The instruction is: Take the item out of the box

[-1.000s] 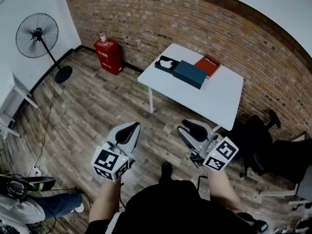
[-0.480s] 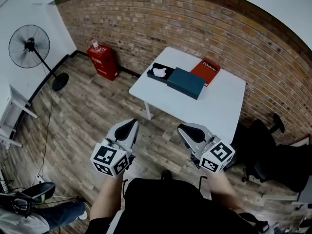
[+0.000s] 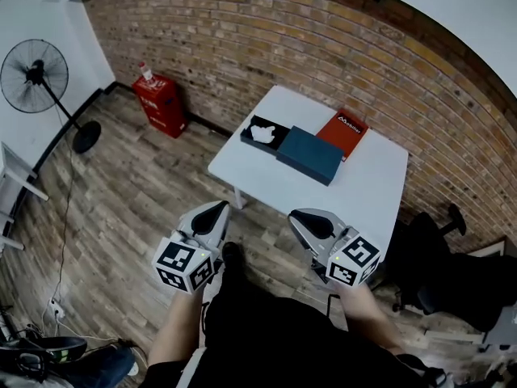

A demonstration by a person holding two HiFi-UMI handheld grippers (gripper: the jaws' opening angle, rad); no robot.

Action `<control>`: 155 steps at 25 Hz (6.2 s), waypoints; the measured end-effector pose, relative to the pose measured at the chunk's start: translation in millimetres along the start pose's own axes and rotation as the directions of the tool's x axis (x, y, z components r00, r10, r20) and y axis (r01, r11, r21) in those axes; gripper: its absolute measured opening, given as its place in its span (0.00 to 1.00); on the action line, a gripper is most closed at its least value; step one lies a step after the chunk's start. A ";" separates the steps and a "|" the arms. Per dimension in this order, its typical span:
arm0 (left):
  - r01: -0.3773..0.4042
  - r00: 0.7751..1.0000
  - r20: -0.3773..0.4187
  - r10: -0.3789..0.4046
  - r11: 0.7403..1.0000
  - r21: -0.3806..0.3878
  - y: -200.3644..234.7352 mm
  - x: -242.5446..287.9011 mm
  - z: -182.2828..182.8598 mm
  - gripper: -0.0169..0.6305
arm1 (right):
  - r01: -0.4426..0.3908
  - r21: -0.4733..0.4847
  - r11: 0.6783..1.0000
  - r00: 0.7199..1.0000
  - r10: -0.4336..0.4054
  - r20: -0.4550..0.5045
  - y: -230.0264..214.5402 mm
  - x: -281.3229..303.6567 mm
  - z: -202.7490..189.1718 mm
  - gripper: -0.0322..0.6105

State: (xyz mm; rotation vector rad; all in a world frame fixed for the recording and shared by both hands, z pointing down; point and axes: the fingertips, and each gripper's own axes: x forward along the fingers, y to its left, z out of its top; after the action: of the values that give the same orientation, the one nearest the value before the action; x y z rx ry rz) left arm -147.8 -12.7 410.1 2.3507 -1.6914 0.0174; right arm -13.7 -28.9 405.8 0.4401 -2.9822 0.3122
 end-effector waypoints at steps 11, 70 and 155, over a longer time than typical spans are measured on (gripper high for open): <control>0.079 0.997 -0.025 -0.079 0.997 0.017 162.4 113.1 39.6 0.03 | 0.093 0.037 0.995 0.994 -0.091 -0.062 -114.6 155.1 31.9 0.08; 0.249 0.595 -0.803 -0.025 0.956 0.155 179.9 431.2 -208.7 0.33 | 0.294 0.369 0.882 0.956 -0.261 -0.137 -385.7 111.8 -33.7 0.05; 0.140 0.990 -0.029 -0.137 0.974 0.179 230.9 277.3 134.1 0.14 | 0.226 -0.026 0.974 0.971 -0.223 0.081 -265.1 198.8 111.7 0.05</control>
State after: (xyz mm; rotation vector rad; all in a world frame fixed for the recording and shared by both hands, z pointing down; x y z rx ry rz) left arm -290.6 -367.4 366.1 2.5873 -1.5747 0.1716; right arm -133.3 -356.0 374.1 0.7951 -2.9662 0.2243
